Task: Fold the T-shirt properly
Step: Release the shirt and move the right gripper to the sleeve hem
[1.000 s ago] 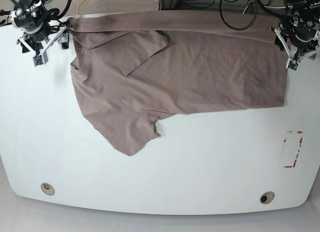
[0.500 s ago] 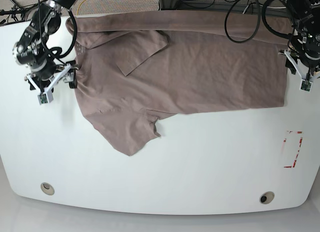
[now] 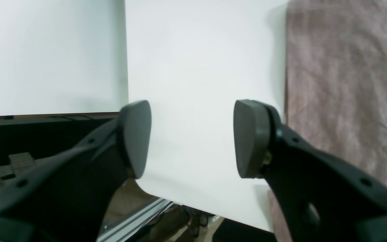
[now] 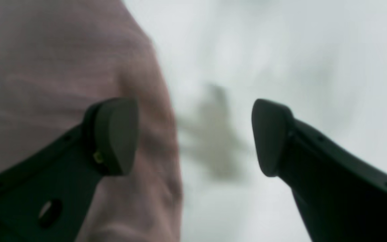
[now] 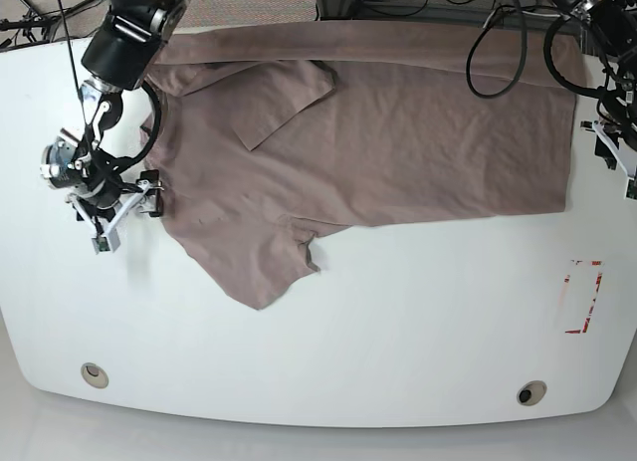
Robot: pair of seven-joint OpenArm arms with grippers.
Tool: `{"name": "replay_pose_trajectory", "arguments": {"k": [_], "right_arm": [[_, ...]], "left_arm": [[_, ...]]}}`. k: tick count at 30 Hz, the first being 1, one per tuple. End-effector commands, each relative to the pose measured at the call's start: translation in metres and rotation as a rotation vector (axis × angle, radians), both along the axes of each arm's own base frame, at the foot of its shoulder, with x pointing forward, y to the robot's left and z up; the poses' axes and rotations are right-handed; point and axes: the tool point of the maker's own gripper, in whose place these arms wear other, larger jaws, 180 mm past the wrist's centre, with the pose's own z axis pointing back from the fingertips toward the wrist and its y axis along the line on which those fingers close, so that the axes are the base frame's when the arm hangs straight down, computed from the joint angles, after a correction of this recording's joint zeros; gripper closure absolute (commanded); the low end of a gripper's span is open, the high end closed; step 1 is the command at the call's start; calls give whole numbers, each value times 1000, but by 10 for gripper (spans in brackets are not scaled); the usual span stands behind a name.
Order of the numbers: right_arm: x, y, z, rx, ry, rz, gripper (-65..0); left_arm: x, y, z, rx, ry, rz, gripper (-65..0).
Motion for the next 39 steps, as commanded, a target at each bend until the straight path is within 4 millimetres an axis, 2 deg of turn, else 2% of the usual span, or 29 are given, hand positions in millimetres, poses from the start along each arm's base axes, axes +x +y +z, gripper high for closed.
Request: {"name": "replay_pose_trajectory", "arguments": {"k": [1, 5, 10, 16, 25, 28, 32, 35, 37, 39], "right_arm": [[19, 0, 5, 33, -37, 16, -501], [29, 8, 0, 77, -52, 16, -501], [31, 29, -11, 135, -48, 22, -501], [40, 46, -8, 172, -72, 29, -501], [46, 52, -11, 198, -78, 27, -501], [45, 55, -17, 221, -68, 22, -499], [46, 56, -19, 230, -74, 19, -431], [45, 54, -19, 226, -73, 17, -325], [45, 53, -19, 225, -74, 17, -230], [45, 52, -19, 222, -72, 16, -154]], "left_arm": [[-1, 15, 15, 35, -30, 25, -360], [-5, 23, 12, 27, -23, 48, -360], [-9, 35, 4, -8, -25, 100, -360], [-13, 46, -3, -26, -5, 126, -360], [-15, 49, -13, -48, 17, 136, -360], [-7, 49, -11, -57, -13, 128, -360], [-4, 49, -17, -82, -17, 129, -360], [-2, 52, -20, -94, -14, 134, -360], [2, 56, -20, -102, -16, 139, -361], [7, 53, -31, -132, 1, 134, -361]]}}
